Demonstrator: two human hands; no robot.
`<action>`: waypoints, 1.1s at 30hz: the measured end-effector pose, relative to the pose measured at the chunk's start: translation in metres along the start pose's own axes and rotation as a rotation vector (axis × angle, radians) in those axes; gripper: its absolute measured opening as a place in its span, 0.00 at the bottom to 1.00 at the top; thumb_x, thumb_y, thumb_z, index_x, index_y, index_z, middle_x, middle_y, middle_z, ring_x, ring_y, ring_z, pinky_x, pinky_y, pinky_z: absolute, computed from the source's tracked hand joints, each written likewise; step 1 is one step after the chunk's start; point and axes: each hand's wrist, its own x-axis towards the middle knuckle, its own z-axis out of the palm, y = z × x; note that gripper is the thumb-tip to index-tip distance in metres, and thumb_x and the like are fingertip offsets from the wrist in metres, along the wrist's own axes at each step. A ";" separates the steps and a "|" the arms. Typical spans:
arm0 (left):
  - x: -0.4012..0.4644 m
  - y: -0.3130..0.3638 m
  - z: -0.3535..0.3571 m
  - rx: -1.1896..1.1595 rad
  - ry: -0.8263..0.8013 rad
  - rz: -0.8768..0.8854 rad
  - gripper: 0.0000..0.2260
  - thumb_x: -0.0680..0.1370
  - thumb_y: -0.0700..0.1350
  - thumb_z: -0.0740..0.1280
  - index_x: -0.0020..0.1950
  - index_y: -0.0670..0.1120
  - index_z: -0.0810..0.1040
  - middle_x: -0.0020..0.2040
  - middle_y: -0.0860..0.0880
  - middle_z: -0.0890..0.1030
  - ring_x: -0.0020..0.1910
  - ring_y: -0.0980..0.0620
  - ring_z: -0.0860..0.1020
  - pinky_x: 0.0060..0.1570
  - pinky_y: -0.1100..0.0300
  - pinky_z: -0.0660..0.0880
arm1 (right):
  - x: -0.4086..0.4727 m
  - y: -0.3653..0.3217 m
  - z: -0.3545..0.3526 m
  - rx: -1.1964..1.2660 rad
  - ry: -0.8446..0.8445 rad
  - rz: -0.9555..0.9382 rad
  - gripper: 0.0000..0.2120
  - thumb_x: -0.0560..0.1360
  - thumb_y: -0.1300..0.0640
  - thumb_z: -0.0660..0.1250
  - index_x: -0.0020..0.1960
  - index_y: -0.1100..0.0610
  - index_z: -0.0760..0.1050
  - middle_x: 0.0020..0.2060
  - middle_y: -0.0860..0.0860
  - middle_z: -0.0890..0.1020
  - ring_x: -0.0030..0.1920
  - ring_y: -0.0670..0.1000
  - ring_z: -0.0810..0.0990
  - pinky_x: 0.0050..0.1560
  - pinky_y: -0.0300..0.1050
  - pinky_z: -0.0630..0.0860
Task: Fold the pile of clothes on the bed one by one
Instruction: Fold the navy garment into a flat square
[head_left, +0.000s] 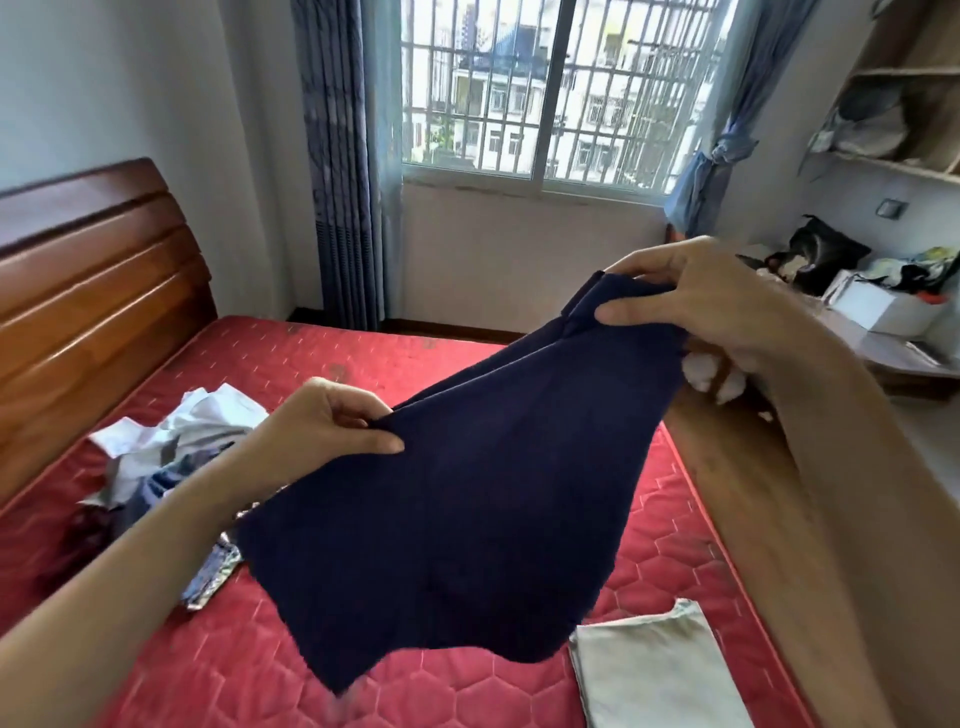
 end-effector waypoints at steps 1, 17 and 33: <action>0.005 -0.012 0.005 -0.014 0.003 -0.037 0.06 0.65 0.46 0.77 0.40 0.48 0.85 0.38 0.47 0.85 0.36 0.54 0.82 0.37 0.65 0.77 | 0.007 0.014 0.003 0.012 -0.036 0.049 0.07 0.69 0.60 0.76 0.45 0.52 0.84 0.36 0.47 0.85 0.31 0.41 0.81 0.30 0.32 0.75; 0.207 -0.519 0.107 0.293 -0.025 -0.529 0.14 0.70 0.32 0.71 0.41 0.52 0.83 0.36 0.57 0.82 0.38 0.59 0.77 0.40 0.71 0.70 | 0.200 0.563 0.258 -0.245 -0.352 0.571 0.10 0.70 0.59 0.74 0.51 0.52 0.82 0.40 0.46 0.81 0.47 0.47 0.79 0.50 0.46 0.74; 0.402 -0.759 0.053 0.741 0.302 -0.584 0.19 0.78 0.38 0.62 0.70 0.42 0.69 0.64 0.38 0.71 0.63 0.38 0.69 0.60 0.45 0.66 | 0.376 0.808 0.412 -0.646 -0.146 0.579 0.29 0.83 0.47 0.54 0.79 0.53 0.48 0.78 0.57 0.52 0.78 0.56 0.48 0.75 0.53 0.54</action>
